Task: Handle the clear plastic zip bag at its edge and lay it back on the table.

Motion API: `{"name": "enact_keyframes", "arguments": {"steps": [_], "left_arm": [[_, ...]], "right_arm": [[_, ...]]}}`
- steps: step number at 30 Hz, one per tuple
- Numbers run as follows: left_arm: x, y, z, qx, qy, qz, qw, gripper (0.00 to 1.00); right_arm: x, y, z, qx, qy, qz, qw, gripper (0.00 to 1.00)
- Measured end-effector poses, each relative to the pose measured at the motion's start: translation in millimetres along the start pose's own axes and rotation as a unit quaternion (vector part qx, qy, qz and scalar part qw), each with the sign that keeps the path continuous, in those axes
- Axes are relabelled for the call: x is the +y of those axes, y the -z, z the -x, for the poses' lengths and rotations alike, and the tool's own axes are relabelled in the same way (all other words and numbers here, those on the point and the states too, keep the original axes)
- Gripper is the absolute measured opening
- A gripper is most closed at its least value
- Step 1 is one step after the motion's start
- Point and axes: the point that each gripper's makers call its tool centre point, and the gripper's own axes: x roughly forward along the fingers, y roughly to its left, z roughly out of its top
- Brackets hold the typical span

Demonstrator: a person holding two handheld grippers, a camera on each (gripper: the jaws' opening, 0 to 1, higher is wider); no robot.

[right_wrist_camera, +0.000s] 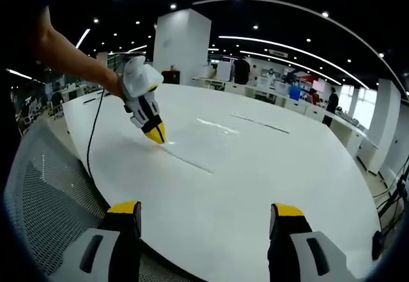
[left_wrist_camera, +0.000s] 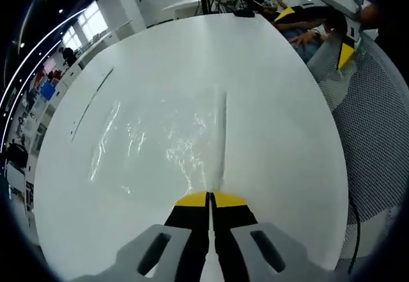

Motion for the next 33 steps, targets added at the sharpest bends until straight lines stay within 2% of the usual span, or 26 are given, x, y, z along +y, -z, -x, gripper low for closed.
{"name": "enact_keyframes", "arguments": {"steps": [17, 25, 33], "left_arm": [[-13.0, -5.8, 20.6, -0.007, -0.022, -0.003, 0.9997, 0.0], [-18.4, -14.5, 34.8, -0.012, -0.039, -0.005, 0.9992, 0.0], [-35.5, -23.8, 46.7, -0.017, -0.039, -0.007, 0.9991, 0.0]], "right_arm": [[-3.6, -10.9, 1.0, 0.009, -0.007, 0.034, 0.9994, 0.82], [-7.2, -25.4, 0.6, 0.008, -0.008, 0.056, 0.9984, 0.79], [-6.5, -42.8, 0.7, 0.001, -0.02, 0.067, 0.9976, 0.76]]}}
